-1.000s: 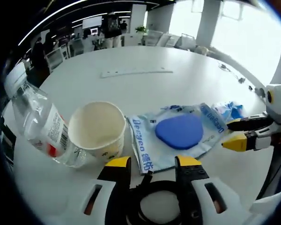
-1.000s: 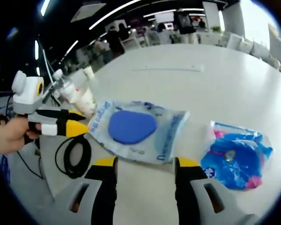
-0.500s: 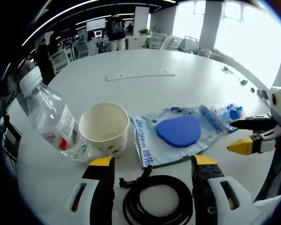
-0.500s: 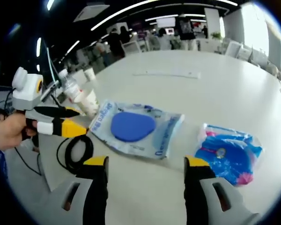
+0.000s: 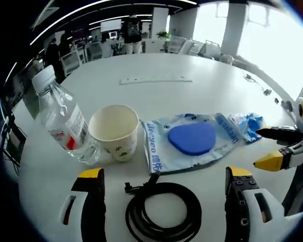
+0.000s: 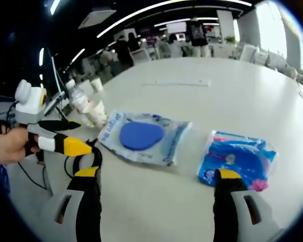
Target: Arrange the tabletop items into an orderly group along one side of the table until the central work area is clear of visible clutter.
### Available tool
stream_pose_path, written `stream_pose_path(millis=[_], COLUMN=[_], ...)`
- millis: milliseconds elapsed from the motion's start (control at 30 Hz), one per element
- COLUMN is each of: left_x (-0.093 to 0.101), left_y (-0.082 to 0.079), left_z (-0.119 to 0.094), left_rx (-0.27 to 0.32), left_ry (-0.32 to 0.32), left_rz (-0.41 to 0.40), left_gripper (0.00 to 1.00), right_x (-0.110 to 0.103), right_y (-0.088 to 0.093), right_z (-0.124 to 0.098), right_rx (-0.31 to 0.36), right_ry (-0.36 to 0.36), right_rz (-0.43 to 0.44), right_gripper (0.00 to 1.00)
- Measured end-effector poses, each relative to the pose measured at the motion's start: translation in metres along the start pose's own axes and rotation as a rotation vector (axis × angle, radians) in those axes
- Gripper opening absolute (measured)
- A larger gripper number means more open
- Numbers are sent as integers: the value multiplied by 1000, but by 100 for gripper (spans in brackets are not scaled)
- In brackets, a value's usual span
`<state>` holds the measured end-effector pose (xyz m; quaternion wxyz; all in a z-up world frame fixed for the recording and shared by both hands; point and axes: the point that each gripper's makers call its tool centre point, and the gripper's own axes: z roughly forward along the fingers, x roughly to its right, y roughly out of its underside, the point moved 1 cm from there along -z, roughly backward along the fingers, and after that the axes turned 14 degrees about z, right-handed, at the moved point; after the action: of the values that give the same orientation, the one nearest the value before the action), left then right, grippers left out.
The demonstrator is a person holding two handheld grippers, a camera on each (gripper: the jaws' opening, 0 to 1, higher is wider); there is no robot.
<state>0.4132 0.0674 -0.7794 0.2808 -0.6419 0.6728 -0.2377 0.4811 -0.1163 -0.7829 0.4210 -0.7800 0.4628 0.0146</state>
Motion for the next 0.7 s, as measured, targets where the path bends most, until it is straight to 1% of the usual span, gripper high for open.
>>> stream_pose_path(millis=[167, 267, 433, 700], left_x=[7, 12, 20, 44], left_y=[-5, -10, -15, -28], left_z=[1, 2, 5, 11], left_rx=[2, 10, 7, 28], left_ry=[4, 12, 26, 65], left_rz=[-2, 2, 9, 25], left_gripper=[96, 95, 93, 91], right_x=[3, 9, 17, 34], right_y=[-1, -2, -3, -5], right_z=[-3, -6, -13, -23], right_rx=[1, 4, 12, 31], right_ry=[3, 7, 13, 34], right_rz=[-10, -5, 4, 16], right_gripper=[90, 89, 88, 85])
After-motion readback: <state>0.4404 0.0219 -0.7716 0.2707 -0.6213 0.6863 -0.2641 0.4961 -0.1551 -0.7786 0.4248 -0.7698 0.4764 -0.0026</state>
